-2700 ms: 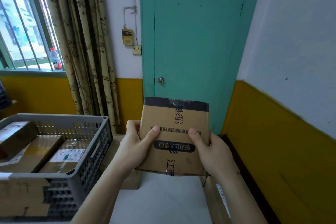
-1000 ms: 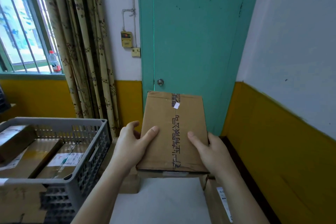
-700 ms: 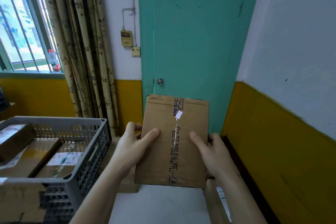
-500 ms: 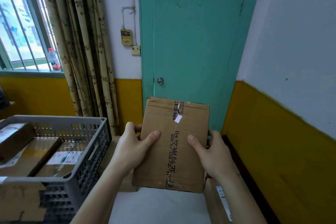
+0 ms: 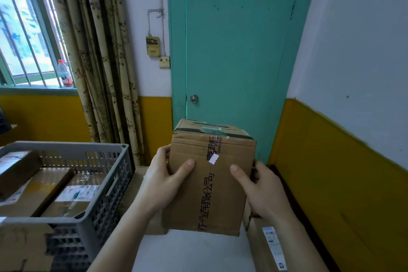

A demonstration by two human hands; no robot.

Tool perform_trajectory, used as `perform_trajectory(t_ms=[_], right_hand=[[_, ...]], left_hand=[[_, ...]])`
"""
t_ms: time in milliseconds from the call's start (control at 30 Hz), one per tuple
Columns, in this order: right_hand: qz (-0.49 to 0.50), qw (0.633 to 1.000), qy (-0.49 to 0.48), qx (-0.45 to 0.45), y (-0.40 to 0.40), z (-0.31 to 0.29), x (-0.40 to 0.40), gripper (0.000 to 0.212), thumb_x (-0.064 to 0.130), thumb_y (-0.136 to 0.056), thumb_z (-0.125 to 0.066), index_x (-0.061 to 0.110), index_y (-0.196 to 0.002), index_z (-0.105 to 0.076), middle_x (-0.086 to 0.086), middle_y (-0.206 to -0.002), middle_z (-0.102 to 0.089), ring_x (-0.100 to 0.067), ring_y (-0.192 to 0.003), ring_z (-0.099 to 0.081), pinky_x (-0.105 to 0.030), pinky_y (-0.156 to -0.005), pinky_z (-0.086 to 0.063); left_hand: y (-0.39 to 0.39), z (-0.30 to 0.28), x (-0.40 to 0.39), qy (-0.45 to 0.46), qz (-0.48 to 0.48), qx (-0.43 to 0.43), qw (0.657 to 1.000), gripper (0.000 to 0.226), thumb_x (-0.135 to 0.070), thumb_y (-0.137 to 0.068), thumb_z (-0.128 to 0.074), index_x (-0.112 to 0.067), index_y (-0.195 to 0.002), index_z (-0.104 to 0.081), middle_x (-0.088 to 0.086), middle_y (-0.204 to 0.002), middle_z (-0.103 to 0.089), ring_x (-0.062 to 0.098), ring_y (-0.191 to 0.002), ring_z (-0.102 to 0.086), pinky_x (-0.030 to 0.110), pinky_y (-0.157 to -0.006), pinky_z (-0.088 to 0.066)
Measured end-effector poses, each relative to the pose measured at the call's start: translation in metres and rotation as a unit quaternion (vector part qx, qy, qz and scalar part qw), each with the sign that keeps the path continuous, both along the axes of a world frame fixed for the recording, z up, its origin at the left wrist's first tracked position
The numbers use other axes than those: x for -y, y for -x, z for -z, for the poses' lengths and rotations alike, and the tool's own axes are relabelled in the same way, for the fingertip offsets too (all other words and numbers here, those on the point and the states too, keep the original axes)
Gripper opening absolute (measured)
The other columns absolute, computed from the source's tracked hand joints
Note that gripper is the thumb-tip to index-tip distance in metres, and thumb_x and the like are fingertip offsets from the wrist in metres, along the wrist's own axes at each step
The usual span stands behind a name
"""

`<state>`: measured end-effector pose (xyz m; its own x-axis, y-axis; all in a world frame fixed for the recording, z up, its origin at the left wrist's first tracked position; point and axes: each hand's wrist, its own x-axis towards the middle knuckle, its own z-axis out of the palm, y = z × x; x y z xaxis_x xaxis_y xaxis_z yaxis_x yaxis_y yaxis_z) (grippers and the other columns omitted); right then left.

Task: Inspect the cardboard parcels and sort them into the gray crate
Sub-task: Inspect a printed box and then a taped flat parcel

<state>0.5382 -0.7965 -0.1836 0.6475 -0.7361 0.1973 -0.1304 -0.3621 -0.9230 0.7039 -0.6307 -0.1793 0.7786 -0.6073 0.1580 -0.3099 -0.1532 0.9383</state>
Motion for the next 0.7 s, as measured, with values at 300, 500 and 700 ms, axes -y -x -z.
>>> perform_trajectory(t_ms=[300, 500, 700], right_hand=[[0.063, 0.996, -0.043, -0.04, -0.005, -0.007, 0.0, 0.053, 0.066, -0.095, -0.048, 0.015, -0.095, -0.061, 0.001, -0.089, -0.066, -0.013, -0.083, -0.064, -0.032, -0.063, -0.047], [0.049, 0.997, -0.059, -0.027, -0.004, 0.001, 0.005, 0.035, 0.049, -0.099, -0.056, 0.015, -0.102, -0.058, 0.001, -0.096, -0.065, -0.014, -0.089, -0.064, -0.033, -0.067, -0.048], [-0.013, 0.999, -0.051, -0.01, -0.006, -0.007, 0.002, 0.02, 0.059, -0.098, -0.051, 0.051, -0.115, -0.057, 0.029, -0.112, -0.065, 0.004, -0.106, -0.058, -0.027, -0.087, -0.049]], left_hand=[[0.001, -0.001, 0.006, 0.001, -0.046, -0.087, 0.995, 0.048, -0.06, -0.095, -0.058, -0.013, -0.106, -0.051, 0.004, -0.106, -0.065, 0.016, -0.092, -0.063, 0.026, -0.06, -0.048], [0.0, 0.001, 0.001, -0.001, -0.024, -0.071, 0.997, 0.044, -0.053, -0.094, -0.063, -0.013, -0.105, -0.05, 0.0, -0.103, -0.067, 0.011, -0.086, -0.066, 0.01, -0.049, -0.048], [0.0, -0.007, -0.002, 0.043, 0.022, -0.126, 0.991, 0.075, -0.068, -0.076, -0.063, -0.033, -0.14, -0.046, -0.007, -0.125, -0.066, 0.013, -0.107, -0.069, 0.023, -0.071, -0.058]])
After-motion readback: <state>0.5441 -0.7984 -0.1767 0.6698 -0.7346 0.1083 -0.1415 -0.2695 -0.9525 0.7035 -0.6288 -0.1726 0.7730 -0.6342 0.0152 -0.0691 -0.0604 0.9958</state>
